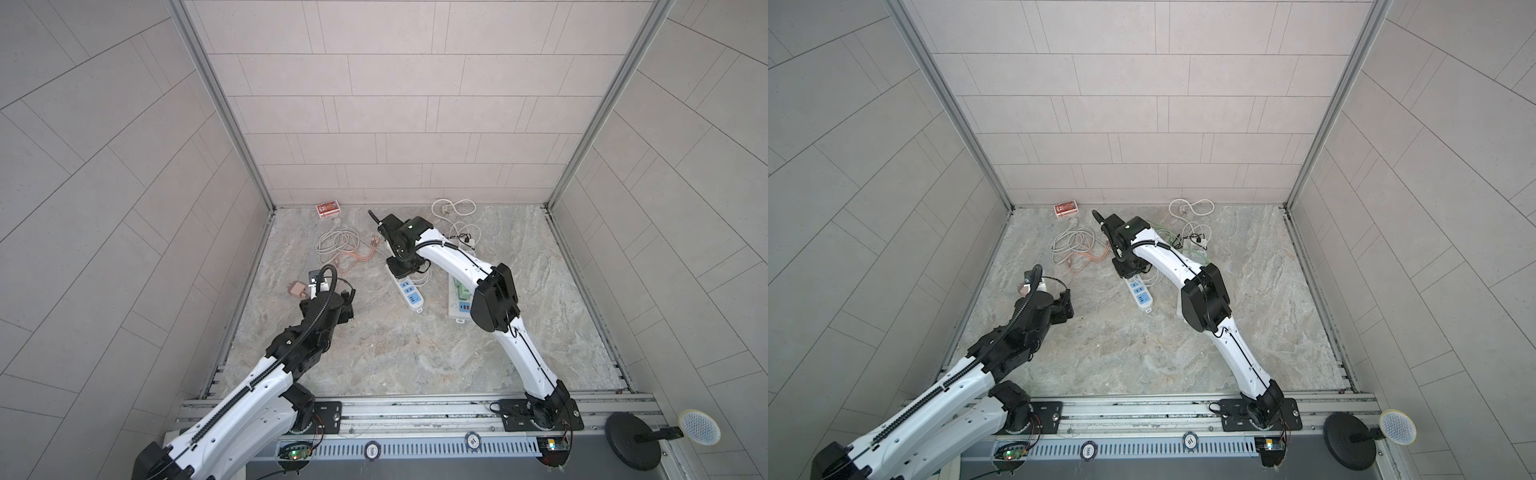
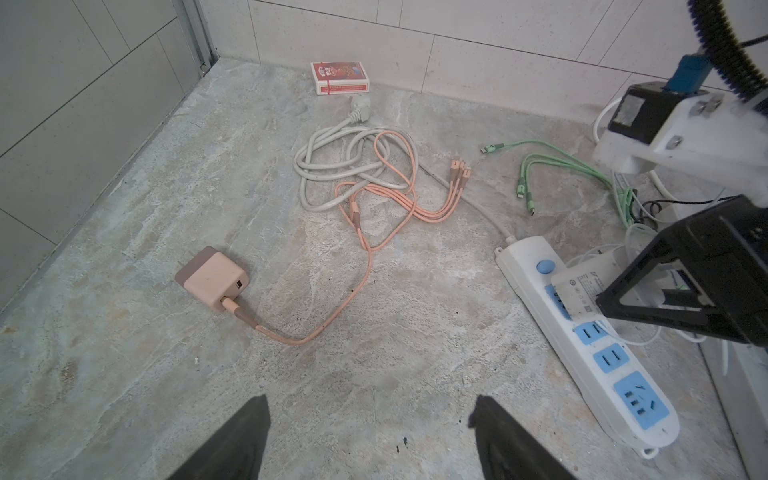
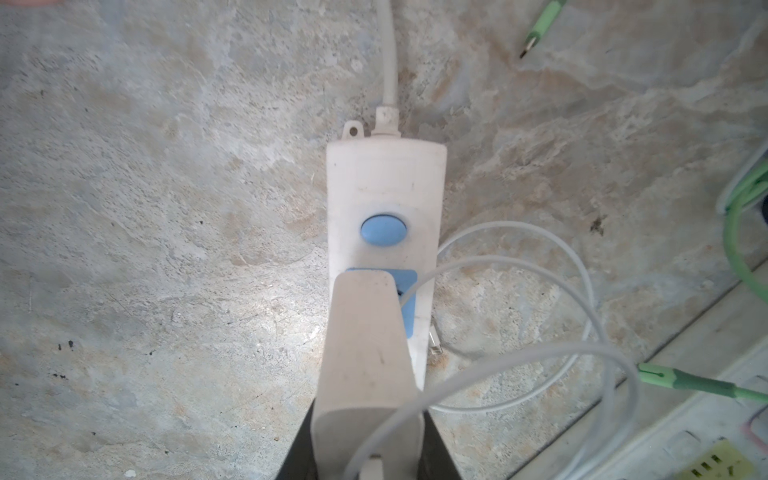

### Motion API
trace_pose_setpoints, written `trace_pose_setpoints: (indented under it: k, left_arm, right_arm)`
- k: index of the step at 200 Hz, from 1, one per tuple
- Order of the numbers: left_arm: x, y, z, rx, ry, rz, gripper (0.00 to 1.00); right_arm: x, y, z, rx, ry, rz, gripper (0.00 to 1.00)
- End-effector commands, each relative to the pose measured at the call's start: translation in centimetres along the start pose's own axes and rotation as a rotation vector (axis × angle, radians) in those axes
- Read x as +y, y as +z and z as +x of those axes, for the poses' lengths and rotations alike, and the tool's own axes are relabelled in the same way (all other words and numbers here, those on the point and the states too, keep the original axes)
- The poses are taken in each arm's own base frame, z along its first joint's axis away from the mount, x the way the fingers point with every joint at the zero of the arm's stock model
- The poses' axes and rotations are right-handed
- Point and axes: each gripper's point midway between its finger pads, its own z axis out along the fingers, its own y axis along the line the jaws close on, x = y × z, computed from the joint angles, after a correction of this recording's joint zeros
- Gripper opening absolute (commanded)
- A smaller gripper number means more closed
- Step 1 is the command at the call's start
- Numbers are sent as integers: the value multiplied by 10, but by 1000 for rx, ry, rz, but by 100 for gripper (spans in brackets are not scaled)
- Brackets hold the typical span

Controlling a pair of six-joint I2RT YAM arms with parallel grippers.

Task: Insert the plug
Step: 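Press the white charger's prongs down into the blue socket with the right gripper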

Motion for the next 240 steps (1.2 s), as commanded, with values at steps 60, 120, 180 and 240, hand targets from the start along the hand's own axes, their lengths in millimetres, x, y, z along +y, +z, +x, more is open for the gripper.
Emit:
trace_pose_setpoints:
  k: [60,120,180,240]
  left_arm:
    - [3,-4,-6,-21,-6,-6,83]
    - [12,-8,-9,-27,3,-46,84]
    - [14,-5,-7,-18,1,-62,85]
    - [17,0,-1,1,9,-96,90]
  right_arm:
    - [-8,56,16,121,-36,58,0]
    - [-12,90,23,180,-46,86,0]
    - [-21,86,40,207,7,120,0]
    - [-20,98,47,218,31,106,0]
